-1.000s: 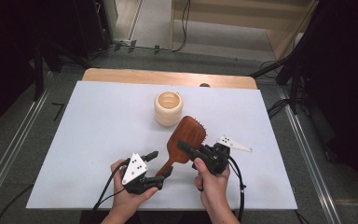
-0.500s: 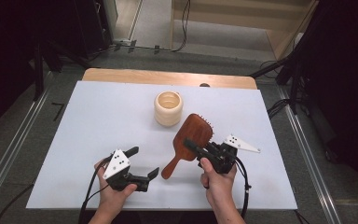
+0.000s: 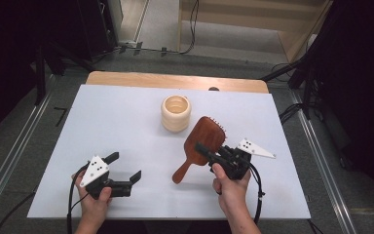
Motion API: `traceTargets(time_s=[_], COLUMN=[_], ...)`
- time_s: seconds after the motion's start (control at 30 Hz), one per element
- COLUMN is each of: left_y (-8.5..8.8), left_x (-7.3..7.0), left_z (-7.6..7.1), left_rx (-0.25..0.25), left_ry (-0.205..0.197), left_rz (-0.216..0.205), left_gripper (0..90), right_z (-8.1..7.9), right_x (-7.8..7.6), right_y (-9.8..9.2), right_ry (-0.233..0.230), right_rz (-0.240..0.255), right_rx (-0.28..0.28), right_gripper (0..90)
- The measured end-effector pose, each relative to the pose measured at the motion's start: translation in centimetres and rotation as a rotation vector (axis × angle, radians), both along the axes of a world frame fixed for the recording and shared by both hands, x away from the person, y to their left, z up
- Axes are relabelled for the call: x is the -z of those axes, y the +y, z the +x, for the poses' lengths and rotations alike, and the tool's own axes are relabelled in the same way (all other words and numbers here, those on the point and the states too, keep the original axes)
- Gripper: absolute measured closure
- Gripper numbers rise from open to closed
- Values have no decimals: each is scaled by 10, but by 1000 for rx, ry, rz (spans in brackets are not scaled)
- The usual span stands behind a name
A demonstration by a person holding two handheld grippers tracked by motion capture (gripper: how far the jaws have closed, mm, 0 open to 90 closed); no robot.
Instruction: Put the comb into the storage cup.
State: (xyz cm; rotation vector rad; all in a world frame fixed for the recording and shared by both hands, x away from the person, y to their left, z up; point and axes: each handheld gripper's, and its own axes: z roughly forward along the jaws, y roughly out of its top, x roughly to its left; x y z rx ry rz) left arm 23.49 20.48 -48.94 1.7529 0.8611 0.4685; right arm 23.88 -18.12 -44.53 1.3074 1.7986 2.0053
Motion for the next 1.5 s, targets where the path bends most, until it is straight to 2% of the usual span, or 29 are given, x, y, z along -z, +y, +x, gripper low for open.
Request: traceTargets(time_s=[0.13, 0.2, 0.43, 0.57, 0.83, 0.97, 1.0, 1.03, 1.27, 1.43, 1.5], left_y=[10, 20, 44, 52, 69, 82, 82, 84, 82, 84, 86], left_x=[-1, -1, -2, -2, -4, -4, -4, -2, 2, 3, 3], left_z=[1, 2, 5, 6, 8, 8, 8, 8, 6, 6, 6], left_rx=[-20, -47, -102, -119, -146, -166, -166, -171, -157, -172, -173], left_ry=[0, 3, 7, 6, -4, -19, -19, -13, -18, -15, -14], left_rz=[6, 22, 27, 18, 31, 16, 16, -5, -6, -26, -47], left_gripper=[0, 0, 0, 0, 0, 0, 0, 0, 0, 0, 0], right_z=[2, 4, 7, 10, 16, 19, 20, 21, 26, 30, 33], right_x=[0, -1, -6, -8, -11, -14, -15, -15, -18, -19, -20], right_y=[-2, -4, -6, -8, -7, -6, -6, -7, -9, -10, -10], right_ry=[-3, -2, -16, -29, -38, -43, -44, -43, -50, -47, -48], right_rz=[-3, -2, -19, -25, -46, -56, -54, -54, -63, -66, -65], right_rx=[3, 4, 4, 9, 15, 14, 15, 16, 29, 33, 36], right_gripper=[534, 535, 534, 534, 533, 533, 533, 533, 533, 533, 533])
